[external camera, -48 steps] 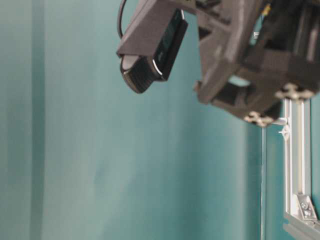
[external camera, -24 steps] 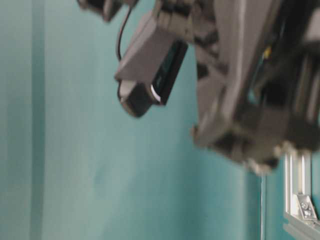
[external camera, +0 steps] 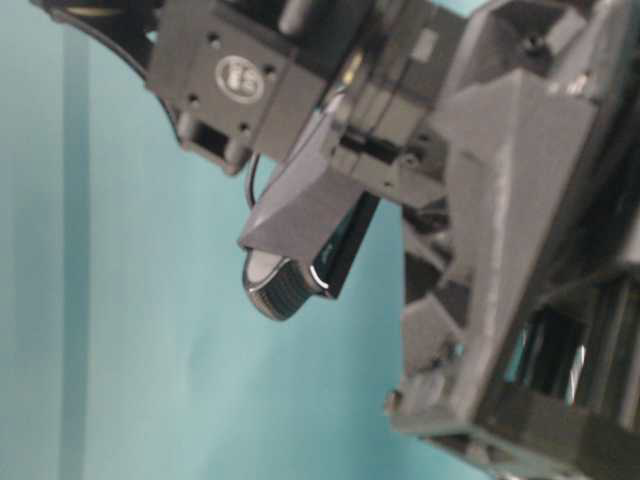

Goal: Move the cable alternately left and right between 8 closely spaced pins so it hooks onto each one.

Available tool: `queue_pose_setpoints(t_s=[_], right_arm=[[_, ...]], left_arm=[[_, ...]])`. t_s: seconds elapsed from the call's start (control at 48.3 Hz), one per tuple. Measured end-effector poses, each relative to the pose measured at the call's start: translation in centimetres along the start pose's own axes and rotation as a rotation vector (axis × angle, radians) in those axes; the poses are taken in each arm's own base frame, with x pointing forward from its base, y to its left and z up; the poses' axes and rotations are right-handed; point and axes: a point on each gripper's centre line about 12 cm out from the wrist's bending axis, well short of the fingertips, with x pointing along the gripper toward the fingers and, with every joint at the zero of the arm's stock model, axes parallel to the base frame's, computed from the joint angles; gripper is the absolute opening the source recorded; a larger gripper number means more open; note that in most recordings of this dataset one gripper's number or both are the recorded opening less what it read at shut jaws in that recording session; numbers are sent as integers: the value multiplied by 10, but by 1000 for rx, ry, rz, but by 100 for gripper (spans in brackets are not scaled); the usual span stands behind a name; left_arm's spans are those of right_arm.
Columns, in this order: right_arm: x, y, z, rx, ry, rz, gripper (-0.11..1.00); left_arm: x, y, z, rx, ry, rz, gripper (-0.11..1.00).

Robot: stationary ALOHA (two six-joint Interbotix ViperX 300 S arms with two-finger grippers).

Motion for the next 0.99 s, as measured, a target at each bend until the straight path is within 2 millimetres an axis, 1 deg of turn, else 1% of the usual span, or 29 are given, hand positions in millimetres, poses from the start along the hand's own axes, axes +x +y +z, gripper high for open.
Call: queue_pose_setpoints(t_s=[0.166, 0.269, 0.393, 0.994], right_arm=[[1, -3, 6, -1, -20, -28, 13], [3, -4, 14, -4, -38, -45, 13], [4, -3, 23, -4, -53, -49, 13], [9, -1, 49, 28, -88, -52, 13]], left_arm=[[0, 0, 0, 0, -2, 0, 0], [0, 0, 0, -11, -2, 0, 0], [0, 0, 0, -15, -2, 0, 0], [0, 0, 0, -17, -2, 0, 0]])
